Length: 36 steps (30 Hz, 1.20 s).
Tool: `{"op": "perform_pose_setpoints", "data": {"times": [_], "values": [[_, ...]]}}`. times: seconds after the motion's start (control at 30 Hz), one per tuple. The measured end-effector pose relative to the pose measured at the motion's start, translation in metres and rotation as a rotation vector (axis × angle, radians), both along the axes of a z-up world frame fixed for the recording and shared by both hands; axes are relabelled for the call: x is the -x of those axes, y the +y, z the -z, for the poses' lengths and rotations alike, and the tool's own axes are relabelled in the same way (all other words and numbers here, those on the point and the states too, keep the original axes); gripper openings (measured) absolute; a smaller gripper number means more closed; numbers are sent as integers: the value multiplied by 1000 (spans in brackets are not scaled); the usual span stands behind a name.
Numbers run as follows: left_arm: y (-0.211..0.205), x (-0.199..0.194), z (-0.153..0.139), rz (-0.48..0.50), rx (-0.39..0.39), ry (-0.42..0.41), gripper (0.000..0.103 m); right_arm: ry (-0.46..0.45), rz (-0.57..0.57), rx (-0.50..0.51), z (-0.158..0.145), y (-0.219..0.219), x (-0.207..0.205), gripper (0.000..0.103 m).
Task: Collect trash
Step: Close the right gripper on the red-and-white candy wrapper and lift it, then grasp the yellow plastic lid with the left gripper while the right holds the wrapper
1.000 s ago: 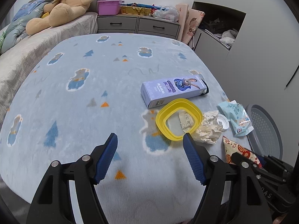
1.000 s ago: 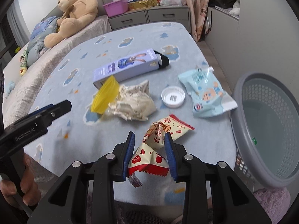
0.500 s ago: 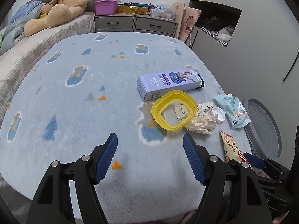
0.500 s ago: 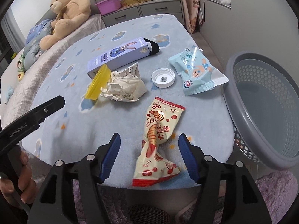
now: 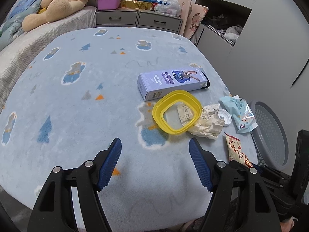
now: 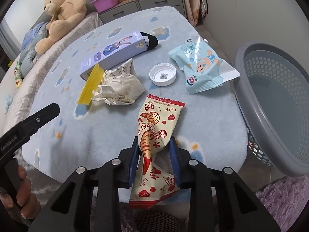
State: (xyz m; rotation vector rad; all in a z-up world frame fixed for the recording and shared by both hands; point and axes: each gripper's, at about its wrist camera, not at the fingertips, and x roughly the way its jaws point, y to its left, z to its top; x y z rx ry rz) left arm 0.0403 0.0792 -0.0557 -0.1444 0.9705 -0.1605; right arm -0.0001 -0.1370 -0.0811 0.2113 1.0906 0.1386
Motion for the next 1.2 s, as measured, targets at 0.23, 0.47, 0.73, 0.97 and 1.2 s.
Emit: {"op": "perform_pose_setpoints", "data": {"times": [0.23,0.47,0.73,0.97,1.2], "values": [[-9,-16,0,20,8,23,69,-35,-2,-8,-9,-5,3,28],[-15,-42,-5,26,91,69,69,-69,-11,-9,-16,-8,5,28],[-34,-67,-5,28,85,97,71,-72,-11,-36,-14,-17,2,28],[-45,-87,9,8,78,135,71,-72,-8,-47,-12,-23,-1,28],[-57,-92,15,43,52,154,39,-61,-2,-57,-8,-28,-4,28]]}}
